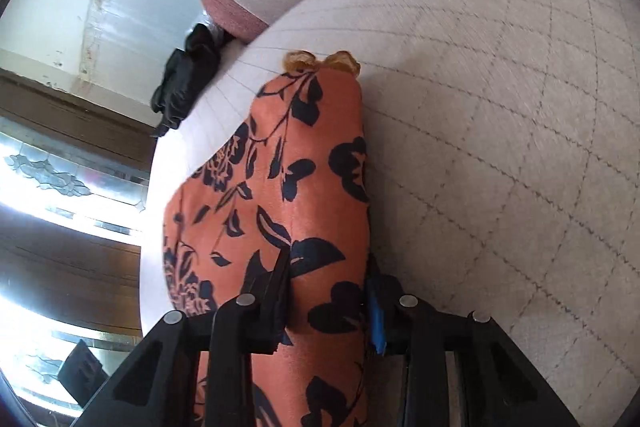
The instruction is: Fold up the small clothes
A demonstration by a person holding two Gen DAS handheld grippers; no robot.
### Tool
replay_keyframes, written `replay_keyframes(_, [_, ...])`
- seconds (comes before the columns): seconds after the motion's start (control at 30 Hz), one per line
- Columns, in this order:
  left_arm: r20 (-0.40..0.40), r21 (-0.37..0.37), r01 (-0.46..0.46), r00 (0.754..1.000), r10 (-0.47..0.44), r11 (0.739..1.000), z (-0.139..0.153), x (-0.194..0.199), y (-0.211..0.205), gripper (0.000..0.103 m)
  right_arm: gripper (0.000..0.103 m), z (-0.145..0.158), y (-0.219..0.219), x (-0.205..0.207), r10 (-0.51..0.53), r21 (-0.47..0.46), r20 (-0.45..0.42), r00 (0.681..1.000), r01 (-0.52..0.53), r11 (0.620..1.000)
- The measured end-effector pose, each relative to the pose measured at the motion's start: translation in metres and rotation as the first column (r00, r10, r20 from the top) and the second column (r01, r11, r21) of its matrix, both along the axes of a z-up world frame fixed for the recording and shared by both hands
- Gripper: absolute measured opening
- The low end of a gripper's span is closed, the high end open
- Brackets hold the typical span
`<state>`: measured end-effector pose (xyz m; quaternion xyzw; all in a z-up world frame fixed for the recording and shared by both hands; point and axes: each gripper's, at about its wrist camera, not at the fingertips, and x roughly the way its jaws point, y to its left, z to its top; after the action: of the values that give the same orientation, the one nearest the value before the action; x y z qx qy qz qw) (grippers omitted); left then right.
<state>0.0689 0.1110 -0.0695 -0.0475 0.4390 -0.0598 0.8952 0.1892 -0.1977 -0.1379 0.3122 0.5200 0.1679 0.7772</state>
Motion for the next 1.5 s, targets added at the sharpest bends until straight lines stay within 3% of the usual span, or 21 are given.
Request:
replay_keyframes(0.03, [-0.002, -0.008, -0.002, 1.000, 0.002, 1.000, 0.000, 0.000, 0.001, 0.041, 0.042, 0.000, -0.004, -0.002, -0.010, 0.021, 0.002, 1.000, 0.010, 1.000])
replay_keyframes(0.1, [-0.007, -0.019, -0.007, 1.000, 0.007, 1.000, 0.000, 0.001, 0.002, 0.041, 0.062, 0.010, -0.004, -0.006, -0.013, 0.036, 0.011, 1.000, 0.012, 0.999])
replay_keyframes(0.2, [-0.002, -0.010, -0.001, 1.000, 0.001, 1.000, 0.000, 0.000, 0.002, 0.041, 0.068, 0.025, -0.007, -0.005, -0.027, 0.055, 0.063, 0.998, 0.024, 0.998])
replay_keyframes(0.3, [-0.006, -0.019, -0.002, 1.000, 0.002, 1.000, 0.000, 0.001, 0.002, 0.041, 0.068, 0.021, -0.012, 0.014, -0.073, 0.093, 0.020, 0.997, 0.071, 0.993])
replay_keyframes(0.33, [-0.006, -0.018, -0.001, 1.000, 0.001, 1.000, -0.001, 0.001, 0.002, 0.041, 0.067, 0.015, -0.011, 0.023, -0.075, 0.096, -0.008, 0.997, 0.076, 0.993])
replay_keyframes(0.37, [-0.004, -0.018, 0.001, 1.000, -0.001, 1.000, -0.001, 0.001, 0.002, 0.041, 0.041, 0.011, -0.006, 0.031, -0.066, 0.075, -0.027, 0.997, 0.068, 0.995])
replay_keyframes(0.4, [-0.004, -0.016, 0.002, 1.000, -0.002, 1.000, -0.001, 0.001, 0.002, 0.041, 0.025, 0.012, -0.001, 0.035, -0.045, 0.031, -0.018, 0.999, 0.045, 0.998])
replay_keyframes(0.5, [-0.004, -0.018, 0.000, 1.000, 0.000, 1.000, -0.001, 0.001, 0.002, 0.041, 0.026, 0.027, 0.012, 0.032, -0.025, -0.079, 0.040, 0.999, 0.028, 0.997])
replay_keyframes(0.57, [-0.003, -0.033, 0.002, 1.000, -0.003, 0.999, 0.000, 0.001, 0.004, 0.041, 0.032, 0.033, 0.013, 0.026, -0.024, -0.129, 0.065, 0.998, 0.032, 0.991])
replay_keyframes(0.67, [-0.006, -0.135, -0.009, 1.000, 0.008, 0.991, 0.012, 0.000, 0.018, 0.041, 0.066, 0.050, 0.009, 0.008, -0.076, -0.232, 0.107, 0.991, 0.099, 0.968])
replay_keyframes(0.73, [0.013, -0.203, -0.028, 0.999, 0.031, 0.979, 0.022, -0.001, 0.029, 0.045, 0.066, 0.071, 0.009, -0.013, -0.077, -0.270, 0.186, 0.980, 0.127, 0.954])
replay_keyframes(0.83, [-0.052, -0.268, -0.060, 0.998, 0.047, 0.962, 0.016, 0.009, 0.044, 0.047, 0.066, 0.093, 0.032, -0.047, 0.060, -0.221, 0.250, 0.966, -0.004, 0.975])
replay_keyframes(0.93, [-0.171, -0.282, -0.094, 0.984, 0.046, 0.955, -0.007, 0.024, 0.052, 0.047, 0.067, 0.089, 0.070, -0.080, 0.232, -0.201, 0.248, 0.941, -0.184, 0.962])
replay_keyframes(1.0, [-0.200, -0.342, -0.103, 0.979, 0.034, 0.934, -0.013, 0.031, 0.057, 0.033, 0.067, 0.068, 0.088, -0.091, 0.312, -0.217, 0.188, 0.931, -0.270, 0.938])
replay_keyframes(1.1, [-0.180, -0.290, -0.077, 0.983, 0.025, 0.954, 0.001, 0.045, 0.053, 0.023, 0.067, 0.058, 0.095, -0.099, 0.330, -0.274, 0.214, 0.920, -0.267, 0.924])
replay_keyframes(1.17, [-0.177, -0.308, -0.074, 0.984, 0.019, 0.948, 0.009, 0.059, 0.054, 0.023, 0.068, 0.058, 0.093, -0.096, 0.320, -0.254, 0.200, 0.926, -0.266, 0.930])
replay_keyframes(1.27, [-0.174, -0.344, -0.061, 0.985, 0.000, 0.937, 0.014, 0.087, 0.054, 0.041, 0.069, 0.057, 0.089, -0.098, 0.313, -0.219, 0.193, 0.930, -0.270, 0.938])
replay_keyframes(1.33, [-0.171, -0.301, -0.030, 0.985, -0.023, 0.953, 0.010, 0.109, 0.045, 0.041, 0.069, 0.056, 0.087, -0.098, 0.312, -0.211, 0.199, 0.929, -0.271, 0.939])
replay_keyframes(1.37, [-0.199, -0.272, -0.025, 0.980, -0.031, 0.962, 0.002, 0.122, 0.042, 0.024, 0.069, 0.056, 0.088, -0.099, 0.313, -0.213, 0.203, 0.928, -0.270, 0.939])
replay_keyframes(1.4, [-0.229, -0.253, -0.035, 0.973, -0.025, 0.967, -0.006, 0.133, 0.043, 0.018, 0.069, 0.056, 0.088, -0.100, 0.312, -0.214, 0.205, 0.928, -0.269, 0.939])
replay_keyframes(1.5, [-0.240, -0.267, -0.085, 0.971, 0.019, 0.960, -0.011, 0.154, 0.054, 0.019, 0.069, 0.057, 0.086, -0.100, 0.314, -0.210, 0.202, 0.928, -0.272, 0.939])
